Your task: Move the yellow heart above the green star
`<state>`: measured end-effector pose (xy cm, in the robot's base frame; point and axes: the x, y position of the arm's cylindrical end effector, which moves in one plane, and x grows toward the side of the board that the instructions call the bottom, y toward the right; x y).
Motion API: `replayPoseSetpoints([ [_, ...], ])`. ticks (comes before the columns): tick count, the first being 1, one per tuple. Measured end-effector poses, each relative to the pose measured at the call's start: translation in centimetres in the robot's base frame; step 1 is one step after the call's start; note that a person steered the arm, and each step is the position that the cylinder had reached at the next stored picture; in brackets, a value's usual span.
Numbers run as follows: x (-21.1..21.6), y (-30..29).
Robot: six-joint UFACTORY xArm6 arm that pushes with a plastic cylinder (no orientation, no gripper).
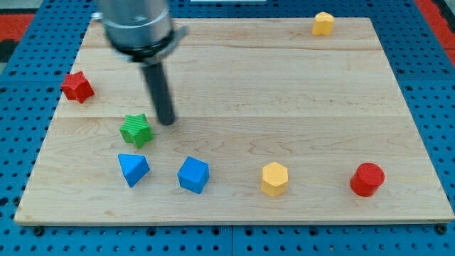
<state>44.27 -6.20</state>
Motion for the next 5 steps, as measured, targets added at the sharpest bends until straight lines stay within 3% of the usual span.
replayPoseSetpoints([
  [1,-3.4,14.2],
  [2,-11.7,24.7],
  [3,-19.4,31.4],
  [4,-25.0,30.4],
  [5,-22.5,19.1],
])
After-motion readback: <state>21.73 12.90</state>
